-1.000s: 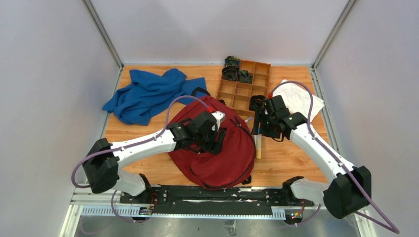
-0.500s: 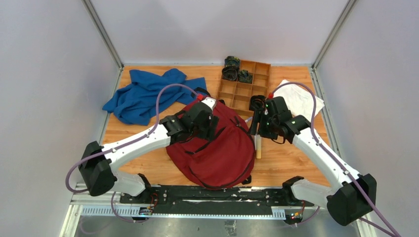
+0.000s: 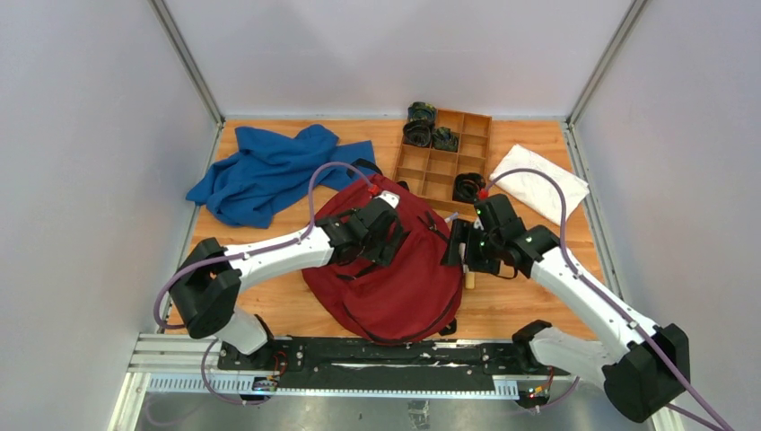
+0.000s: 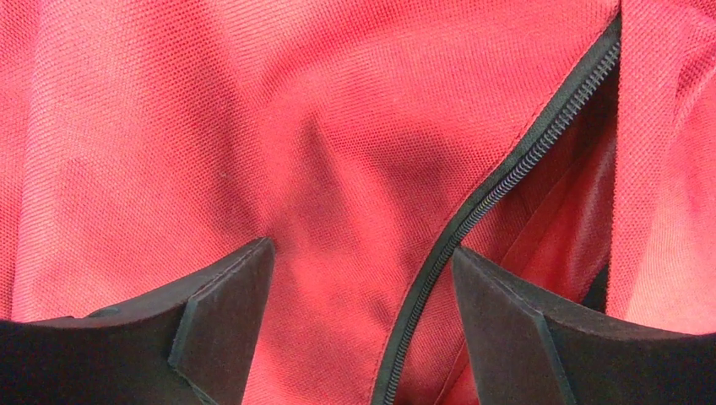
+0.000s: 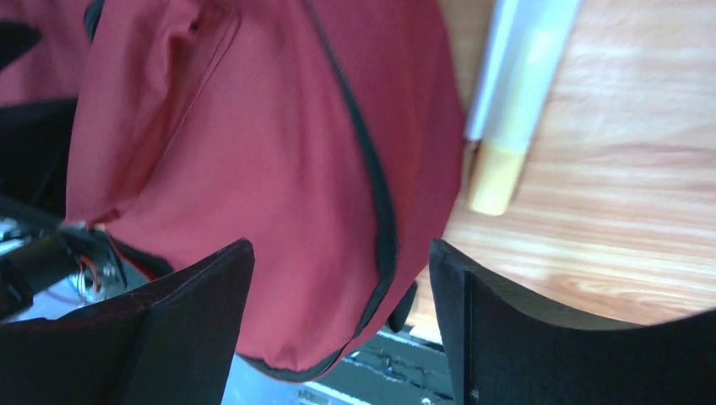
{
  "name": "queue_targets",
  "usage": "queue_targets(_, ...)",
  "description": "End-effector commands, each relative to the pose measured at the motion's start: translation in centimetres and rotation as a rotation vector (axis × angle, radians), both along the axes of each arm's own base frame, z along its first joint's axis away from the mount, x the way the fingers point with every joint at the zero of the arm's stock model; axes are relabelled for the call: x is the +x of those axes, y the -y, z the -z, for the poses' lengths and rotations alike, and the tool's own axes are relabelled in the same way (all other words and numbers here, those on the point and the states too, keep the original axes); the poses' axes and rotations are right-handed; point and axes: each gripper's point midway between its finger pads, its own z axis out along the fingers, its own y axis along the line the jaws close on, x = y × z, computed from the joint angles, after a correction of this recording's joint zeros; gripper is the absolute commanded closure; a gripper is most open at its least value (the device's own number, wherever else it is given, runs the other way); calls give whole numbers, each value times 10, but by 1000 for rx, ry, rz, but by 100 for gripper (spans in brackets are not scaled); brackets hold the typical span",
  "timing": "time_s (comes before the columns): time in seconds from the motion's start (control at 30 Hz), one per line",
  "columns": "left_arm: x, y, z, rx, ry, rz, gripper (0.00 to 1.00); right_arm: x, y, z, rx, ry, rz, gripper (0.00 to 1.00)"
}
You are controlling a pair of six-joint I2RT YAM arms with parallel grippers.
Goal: Pack the student bag
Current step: Adjust the student bag at the center of the board.
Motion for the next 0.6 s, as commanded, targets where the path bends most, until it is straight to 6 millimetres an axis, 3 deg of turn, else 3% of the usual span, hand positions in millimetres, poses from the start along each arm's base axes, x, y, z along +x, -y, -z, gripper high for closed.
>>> queue_targets(0.0, -5, 2, 5, -17, -5, 12, 20, -35, -18, 7, 59, -82, -41, 19)
queue_targets(0.1, 0, -5, 7, 17, 15, -29, 37, -46, -23, 31, 43, -140, -36, 20)
queue_targets(0.17, 6, -15, 9, 62, 39, -67, 57, -48, -30, 44, 55, -163, -40, 30)
queue_targets(0.27, 13, -35, 14, 111, 20, -129, 99, -42, -43, 45, 64, -146, -57, 79)
queue_targets(0.3, 13, -42, 14, 113, 9, -143, 100, -38, -49, 40, 63, -128, -69, 97)
queue_targets(0.4, 13, -57, 9, 86, 10, -168, 100, -23, -83, 1, 76, -8, -163, 100)
queue_targets(0.57, 20, -93, -20, 40, 44, -254, 100, -12, -195, -106, 181, 230, -470, 100)
